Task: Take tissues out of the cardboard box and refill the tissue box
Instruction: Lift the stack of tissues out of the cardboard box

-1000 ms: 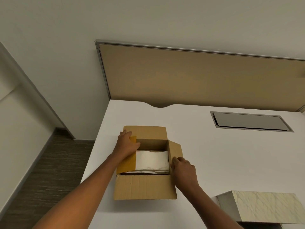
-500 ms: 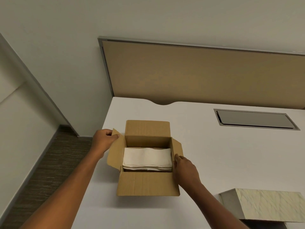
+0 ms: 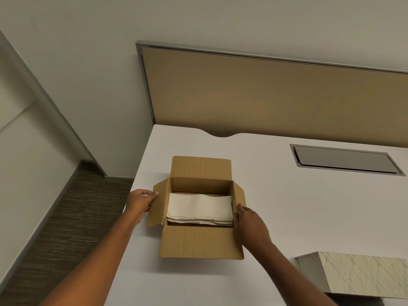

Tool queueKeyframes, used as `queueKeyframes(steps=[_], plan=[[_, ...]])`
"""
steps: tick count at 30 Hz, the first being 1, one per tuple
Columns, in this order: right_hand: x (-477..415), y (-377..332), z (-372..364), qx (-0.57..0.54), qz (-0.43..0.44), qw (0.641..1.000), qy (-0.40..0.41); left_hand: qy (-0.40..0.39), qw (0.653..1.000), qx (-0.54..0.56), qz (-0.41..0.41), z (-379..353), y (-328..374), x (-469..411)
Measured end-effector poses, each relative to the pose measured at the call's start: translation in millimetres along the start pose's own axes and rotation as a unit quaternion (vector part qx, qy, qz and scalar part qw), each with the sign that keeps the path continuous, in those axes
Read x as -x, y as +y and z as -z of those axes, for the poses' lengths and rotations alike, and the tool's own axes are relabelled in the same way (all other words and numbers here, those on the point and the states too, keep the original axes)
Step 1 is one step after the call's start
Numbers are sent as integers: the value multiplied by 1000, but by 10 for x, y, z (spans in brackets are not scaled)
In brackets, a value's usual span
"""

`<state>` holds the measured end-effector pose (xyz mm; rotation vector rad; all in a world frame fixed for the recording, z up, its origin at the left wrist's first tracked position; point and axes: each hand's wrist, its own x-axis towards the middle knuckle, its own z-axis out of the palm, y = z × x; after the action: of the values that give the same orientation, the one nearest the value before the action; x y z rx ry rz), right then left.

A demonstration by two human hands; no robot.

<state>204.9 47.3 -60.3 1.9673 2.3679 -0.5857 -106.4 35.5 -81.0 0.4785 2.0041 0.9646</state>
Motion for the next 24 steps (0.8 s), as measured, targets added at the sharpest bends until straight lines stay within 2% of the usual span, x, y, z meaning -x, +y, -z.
queueKeyframes(steps=[2,4,7,9,11,14,15,17,20,24], plan=[[-1,-5,20,8,-3,1000,-2,34,998,-40,-31,-11,17,29],[9,-13,53,33,-8,999,14,85,984,-109,-111,-5,86,97],[32,-67,140,91,-23,993,77,141,929,-198,-278,15,239,227],[10,-124,193,87,-11,990,114,135,884,-255,-368,3,366,308],[-57,-182,232,51,25,990,128,74,861,-291,-410,-53,501,379],[-216,-246,254,14,106,992,69,-91,863,-337,-365,-193,633,444],[-283,-255,252,8,129,991,33,-150,855,-365,-336,-245,648,453],[-433,-276,235,24,158,986,-43,-247,818,-434,-287,-360,647,451],[-644,-321,181,107,187,970,-116,-290,747,-536,-267,-540,649,415],[-848,-390,103,130,182,957,-184,-291,691,-607,-264,-728,692,345]])
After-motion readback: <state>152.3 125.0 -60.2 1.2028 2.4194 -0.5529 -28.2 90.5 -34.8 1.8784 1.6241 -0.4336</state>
